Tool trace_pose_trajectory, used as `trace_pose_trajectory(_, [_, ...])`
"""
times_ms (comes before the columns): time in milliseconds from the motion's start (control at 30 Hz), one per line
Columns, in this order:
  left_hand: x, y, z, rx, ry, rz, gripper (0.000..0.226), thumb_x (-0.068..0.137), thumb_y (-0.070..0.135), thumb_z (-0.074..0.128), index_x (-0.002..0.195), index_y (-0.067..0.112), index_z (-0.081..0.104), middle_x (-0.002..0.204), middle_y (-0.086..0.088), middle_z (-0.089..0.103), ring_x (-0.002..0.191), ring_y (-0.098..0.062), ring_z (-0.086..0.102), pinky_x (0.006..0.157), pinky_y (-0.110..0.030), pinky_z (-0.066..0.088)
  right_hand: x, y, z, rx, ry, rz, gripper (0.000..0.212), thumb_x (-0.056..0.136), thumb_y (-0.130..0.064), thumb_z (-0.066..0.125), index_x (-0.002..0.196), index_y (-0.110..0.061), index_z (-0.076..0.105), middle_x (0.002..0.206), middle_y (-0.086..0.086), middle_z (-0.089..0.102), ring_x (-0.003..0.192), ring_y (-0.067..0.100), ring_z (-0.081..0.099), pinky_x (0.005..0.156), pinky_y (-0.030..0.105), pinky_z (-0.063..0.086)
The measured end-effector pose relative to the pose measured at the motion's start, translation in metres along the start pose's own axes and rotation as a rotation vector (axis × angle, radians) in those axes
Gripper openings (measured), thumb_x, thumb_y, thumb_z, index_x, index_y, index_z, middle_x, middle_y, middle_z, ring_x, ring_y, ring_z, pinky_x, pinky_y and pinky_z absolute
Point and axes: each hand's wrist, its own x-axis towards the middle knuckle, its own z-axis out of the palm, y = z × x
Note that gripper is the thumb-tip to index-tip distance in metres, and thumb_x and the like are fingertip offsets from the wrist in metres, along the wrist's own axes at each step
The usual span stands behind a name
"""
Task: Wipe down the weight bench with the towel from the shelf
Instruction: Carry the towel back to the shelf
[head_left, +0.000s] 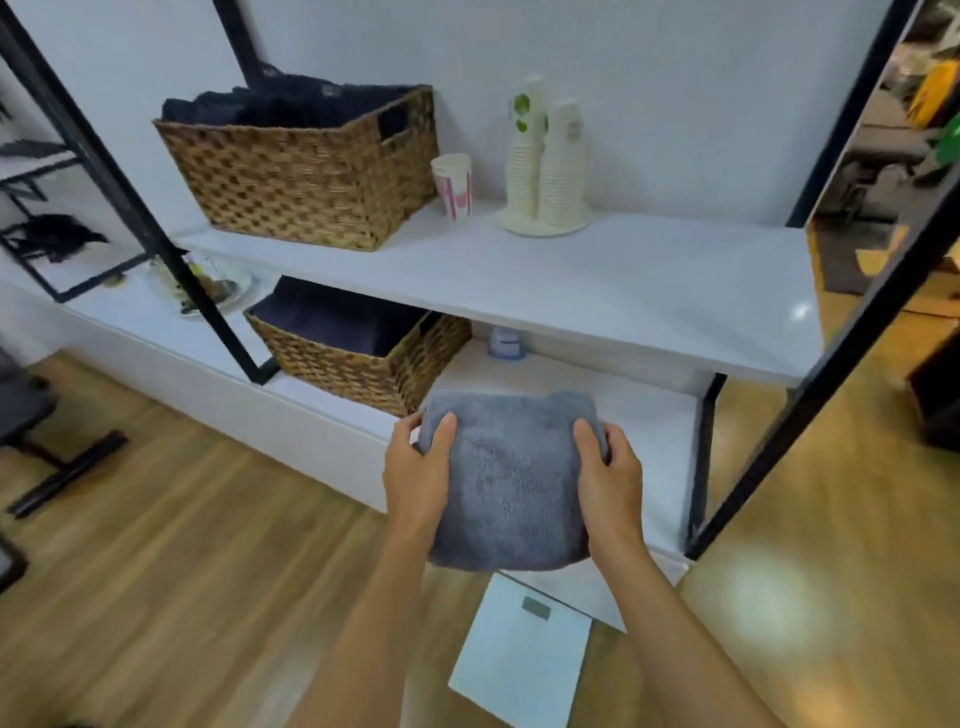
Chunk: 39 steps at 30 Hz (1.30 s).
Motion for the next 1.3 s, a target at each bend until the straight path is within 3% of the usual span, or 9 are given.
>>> trace_pose_trajectory(167, [0.07, -0.036, 0.053, 0.004, -0.219, -0.004, 0.035, 0.093, 0.026, 0.056, 0.128, 0.03, 0.053, 0.123, 0.007, 0.06, 0.111, -0.014, 0.055, 0.095, -0.031, 0.045, 0.054, 0.046, 0.008, -0.06, 0.115, 0.058, 0.021, 0.093, -0.038, 0.058, 0.113, -0.038, 0.05, 0.103, -0.024, 0.056, 0.097, 0.001, 0.056, 0.077, 0.025, 0.047])
trace_pose_trajectory(267, [0.118, -0.072, 0.095, -0.011, -0.325, -0.019, 0.04, 0.094, 0.021, 0.057, 0.133, 0.025, 0.05, 0.131, -0.001, 0.058, 0.117, -0.02, 0.055, 0.102, -0.041, 0.046, 0.1, 0.083, 0.017, -0.131, 0.172, 0.086, 0.03, 0.092, -0.036, 0.06, 0.12, -0.034, 0.047, 0.104, -0.018, 0.056, 0.098, 0.01, 0.057, 0.085, 0.034, 0.049])
trace_pose_trajectory(467, [0.226, -0.155, 0.199, -0.107, -0.512, 0.075, 0.04, 0.091, 0.022, 0.062, 0.13, 0.026, 0.053, 0.127, -0.001, 0.062, 0.113, -0.02, 0.059, 0.1, -0.043, 0.049, 0.223, 0.181, 0.029, -0.304, 0.302, -0.02, 0.034, 0.095, -0.033, 0.056, 0.126, -0.024, 0.046, 0.104, -0.006, 0.057, 0.094, 0.015, 0.056, 0.077, 0.026, 0.042])
trace_pose_trajectory(567, [0.274, -0.199, 0.246, -0.037, -0.479, 0.187, 0.039, 0.09, 0.027, 0.063, 0.129, 0.023, 0.055, 0.124, -0.004, 0.064, 0.11, -0.023, 0.061, 0.099, -0.036, 0.047, 0.281, 0.225, 0.034, -0.502, 0.291, -0.104, 0.04, 0.096, -0.033, 0.053, 0.132, -0.018, 0.042, 0.105, 0.001, 0.06, 0.094, 0.023, 0.059, 0.072, 0.026, 0.043])
trace_pose_trajectory(667, [0.302, -0.245, 0.281, 0.413, -0.351, 0.365, 0.033, 0.094, 0.034, 0.056, 0.124, 0.019, 0.056, 0.12, -0.007, 0.066, 0.105, -0.029, 0.062, 0.085, -0.036, 0.047, 0.32, 0.269, 0.038, -0.871, 0.28, -0.103, 0.046, 0.098, -0.038, 0.047, 0.135, -0.011, 0.039, 0.116, 0.011, 0.061, 0.103, 0.032, 0.059, 0.085, 0.037, 0.043])
trace_pose_trajectory(733, [0.318, -0.259, 0.299, 0.525, -0.258, 0.481, 0.029, 0.096, 0.037, 0.049, 0.119, 0.021, 0.057, 0.115, -0.005, 0.066, 0.1, -0.028, 0.062, 0.077, -0.034, 0.044, 0.343, 0.287, 0.038, -1.004, 0.342, -0.144, 0.049, 0.098, -0.044, 0.043, 0.134, -0.011, 0.04, 0.113, 0.012, 0.063, 0.103, 0.033, 0.059, 0.086, 0.041, 0.04])
trace_pose_trajectory(1100, [0.396, -0.243, 0.365, 0.57, -0.184, 0.54, 0.02, 0.097, 0.039, 0.046, 0.103, 0.025, 0.059, 0.109, 0.0, 0.066, 0.098, -0.022, 0.06, 0.071, -0.032, 0.036, 0.449, 0.283, 0.047, -1.188, 0.376, -0.154, 0.047, 0.1, -0.045, 0.03, 0.138, -0.018, 0.037, 0.123, 0.011, 0.059, 0.112, 0.033, 0.055, 0.091, 0.045, 0.036])
trace_pose_trajectory(1200, [0.4, -0.243, 0.37, 0.573, -0.15, 0.553, 0.02, 0.097, 0.038, 0.045, 0.102, 0.024, 0.058, 0.109, -0.001, 0.065, 0.098, -0.022, 0.059, 0.07, -0.032, 0.036, 0.445, 0.283, 0.053, -1.23, 0.485, -0.147, 0.046, 0.099, -0.047, 0.03, 0.132, -0.017, 0.042, 0.119, 0.011, 0.058, 0.108, 0.033, 0.054, 0.086, 0.044, 0.037])
trace_pose_trajectory(1300, [0.398, -0.245, 0.366, 0.526, -0.276, 0.508, 0.028, 0.097, 0.043, 0.045, 0.11, 0.021, 0.056, 0.115, -0.005, 0.063, 0.102, -0.025, 0.059, 0.076, -0.035, 0.042, 0.426, 0.287, 0.059, -1.082, 0.583, -0.348, 0.043, 0.097, -0.045, 0.039, 0.123, -0.012, 0.047, 0.113, 0.009, 0.056, 0.1, 0.03, 0.056, 0.08, 0.041, 0.042])
